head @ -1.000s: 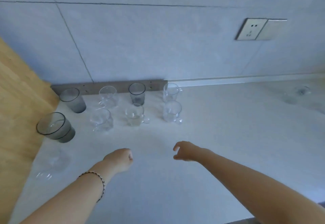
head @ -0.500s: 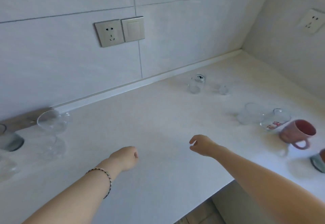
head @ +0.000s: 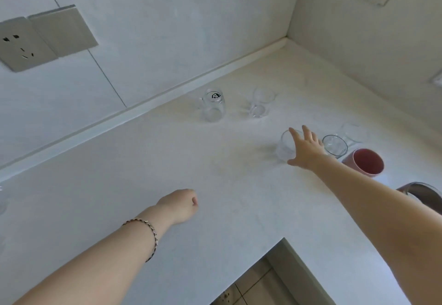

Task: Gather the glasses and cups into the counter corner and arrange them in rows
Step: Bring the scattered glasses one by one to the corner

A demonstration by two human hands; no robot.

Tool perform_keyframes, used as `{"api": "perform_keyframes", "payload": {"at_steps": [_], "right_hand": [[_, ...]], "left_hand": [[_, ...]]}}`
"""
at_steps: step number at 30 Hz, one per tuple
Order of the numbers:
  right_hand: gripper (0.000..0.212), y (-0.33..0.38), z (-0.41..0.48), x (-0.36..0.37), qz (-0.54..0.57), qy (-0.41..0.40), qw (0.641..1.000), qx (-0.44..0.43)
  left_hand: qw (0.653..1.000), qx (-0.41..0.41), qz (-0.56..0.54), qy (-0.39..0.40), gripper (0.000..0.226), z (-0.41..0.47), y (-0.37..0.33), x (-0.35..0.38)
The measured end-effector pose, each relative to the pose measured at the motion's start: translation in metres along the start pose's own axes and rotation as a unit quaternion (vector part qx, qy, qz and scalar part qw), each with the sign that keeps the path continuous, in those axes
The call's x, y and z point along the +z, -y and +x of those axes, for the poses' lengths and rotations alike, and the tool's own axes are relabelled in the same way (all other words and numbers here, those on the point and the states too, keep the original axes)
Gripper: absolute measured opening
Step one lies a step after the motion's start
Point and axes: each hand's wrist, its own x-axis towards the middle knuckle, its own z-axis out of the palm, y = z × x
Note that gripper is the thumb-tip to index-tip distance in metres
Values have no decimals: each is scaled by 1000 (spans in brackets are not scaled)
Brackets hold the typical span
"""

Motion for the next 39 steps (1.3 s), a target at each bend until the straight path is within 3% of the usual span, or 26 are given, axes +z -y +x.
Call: {"api": "perform_keyframes", "payload": {"at_steps": [3, 6, 9, 12, 15, 27, 39], "right_hand": [[103, -5, 17, 5, 78, 34, 996, 13], [98, -5, 22, 5, 122, 1, 992, 29], [94, 4, 14, 4, 103, -22, 994, 23], [92, 29, -2, 8, 73, -14, 997, -18], [89, 68, -25, 15, 65, 0, 995, -73], [90, 315, -170, 76, 18, 69, 944, -321], [94, 595, -359, 171, 0, 117, 909, -400]], "left_hand": [[1000, -8, 9, 4, 9, 0, 6, 2], [1000, -28, 5, 5, 14, -1, 20, 4], [999, -52, -1, 6, 10, -6, 38, 7], [997, -79, -13, 13, 22, -18, 58, 10], [994, -104, -34, 12, 16, -34, 83, 15], [967, -203, -150, -31, 8, -177, 256, 61], [921, -291, -249, -69, 11, -375, 532, 137]]}}
